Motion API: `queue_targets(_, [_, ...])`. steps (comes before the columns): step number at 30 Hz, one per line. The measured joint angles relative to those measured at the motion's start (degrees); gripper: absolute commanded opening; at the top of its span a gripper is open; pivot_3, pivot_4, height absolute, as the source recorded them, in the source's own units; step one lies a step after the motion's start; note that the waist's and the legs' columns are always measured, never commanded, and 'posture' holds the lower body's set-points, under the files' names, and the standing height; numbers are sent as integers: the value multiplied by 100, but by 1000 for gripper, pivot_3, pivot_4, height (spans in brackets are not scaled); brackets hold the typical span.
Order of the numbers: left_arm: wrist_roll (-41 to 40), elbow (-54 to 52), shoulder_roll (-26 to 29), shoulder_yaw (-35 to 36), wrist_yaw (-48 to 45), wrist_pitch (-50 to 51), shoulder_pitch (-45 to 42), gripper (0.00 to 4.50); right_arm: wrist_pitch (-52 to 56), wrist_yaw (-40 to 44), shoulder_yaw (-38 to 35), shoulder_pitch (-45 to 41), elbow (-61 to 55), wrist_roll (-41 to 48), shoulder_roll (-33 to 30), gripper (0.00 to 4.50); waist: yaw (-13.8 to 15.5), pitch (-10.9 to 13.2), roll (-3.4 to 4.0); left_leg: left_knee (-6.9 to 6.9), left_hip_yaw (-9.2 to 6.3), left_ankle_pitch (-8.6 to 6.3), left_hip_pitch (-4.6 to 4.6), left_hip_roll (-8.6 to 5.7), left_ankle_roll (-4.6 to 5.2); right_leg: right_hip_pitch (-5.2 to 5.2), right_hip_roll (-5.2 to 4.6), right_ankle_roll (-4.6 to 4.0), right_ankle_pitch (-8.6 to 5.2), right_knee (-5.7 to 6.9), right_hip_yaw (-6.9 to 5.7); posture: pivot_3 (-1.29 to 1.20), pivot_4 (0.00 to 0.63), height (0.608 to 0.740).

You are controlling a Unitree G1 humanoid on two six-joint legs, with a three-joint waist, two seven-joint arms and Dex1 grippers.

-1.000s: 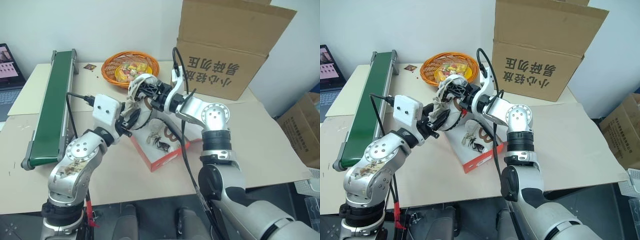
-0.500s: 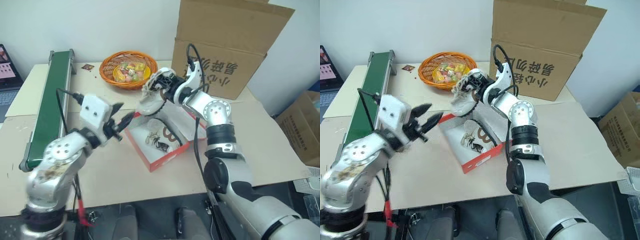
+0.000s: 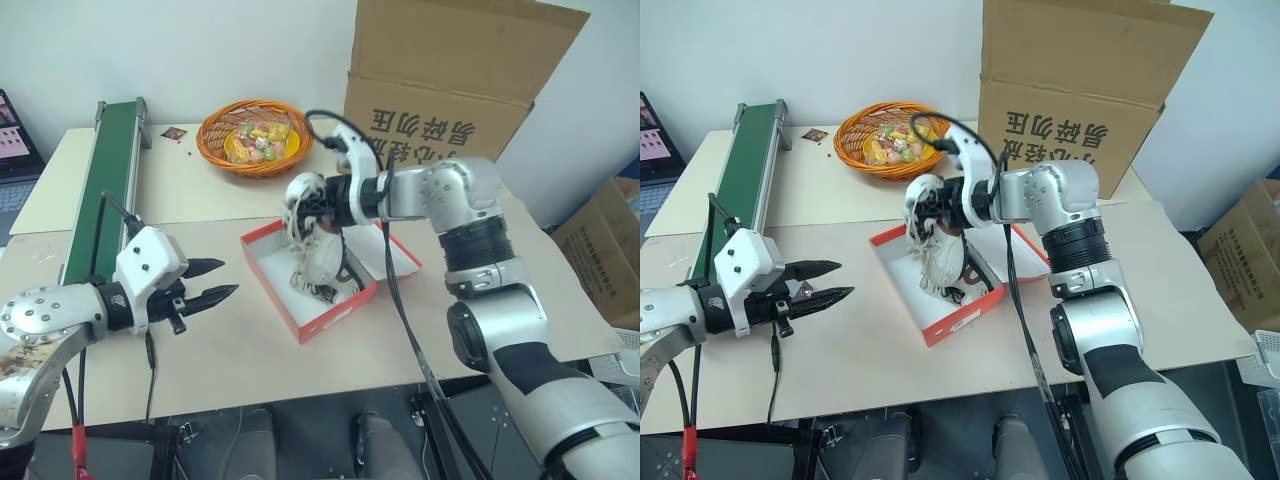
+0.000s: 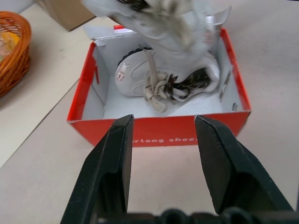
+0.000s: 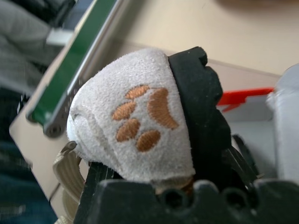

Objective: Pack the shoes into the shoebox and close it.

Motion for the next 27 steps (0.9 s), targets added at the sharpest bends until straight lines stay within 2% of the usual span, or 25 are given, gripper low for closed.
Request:
queue_targets(4, [-28, -28, -114, -136, 90, -23, -158, 2213, -123, 681, 802, 11, 173, -472, -21, 1388, 21, 0, -1, 2, 2, -1, -1, 0, -1, -5, 1, 2, 0, 7, 2, 0, 150, 709])
queue_targets(9, [21, -34, -103, -130, 167, -24, -96, 2213, -381, 1226, 1255, 87, 617, -971, 14, 1388, 36, 0, -1, 2, 6, 0, 0, 0, 0, -8, 1, 1, 1, 11, 4, 0, 150, 709])
queue_targets(18, [13, -244, -103, -125, 313, -12, 27, 2213, -1588, 1509, 1239, -164, 2531, -1783, 912, 1388, 47, -2, -3, 6, 7, -2, 2, 0, -4, -7, 3, 6, 2, 20, 6, 0, 150, 709])
queue_targets(21, [14, -245, -89, -125, 322, -11, 29, 2213, -1865, 1597, 1204, -225, 2850, -2023, 1045, 1388, 51, -6, -9, 9, 7, -23, 5, 0, -38, -3, 3, 5, 0, 20, 5, 0, 150, 709])
queue_targets(23, [14, -245, -81, -124, 325, -11, 28, 2240, -1988, 1621, 1173, -268, 3003, -2151, 1106, 2192, 47, -8, -10, 9, 7, -24, 9, 1, -38, 0, 3, 5, 0, 20, 5, 0, 150, 709])
queue_targets(24, [14, -245, -81, -124, 327, -10, 28, 2240, -2072, 1617, 1141, -289, 3091, -2211, 1141, 2397, 46, -8, -10, 8, 7, -24, 10, 1, -38, 1, 4, 5, 0, 20, 5, 0, 150, 709])
queue_targets(27, [13, -245, -80, -124, 332, -10, 28, 2240, -2223, 1579, 968, -311, 3308, -2346, 1246, 3492, 50, -8, -10, 8, 7, -24, 9, 0, -39, 2, 3, 6, 0, 21, 5, 0, 150, 709])
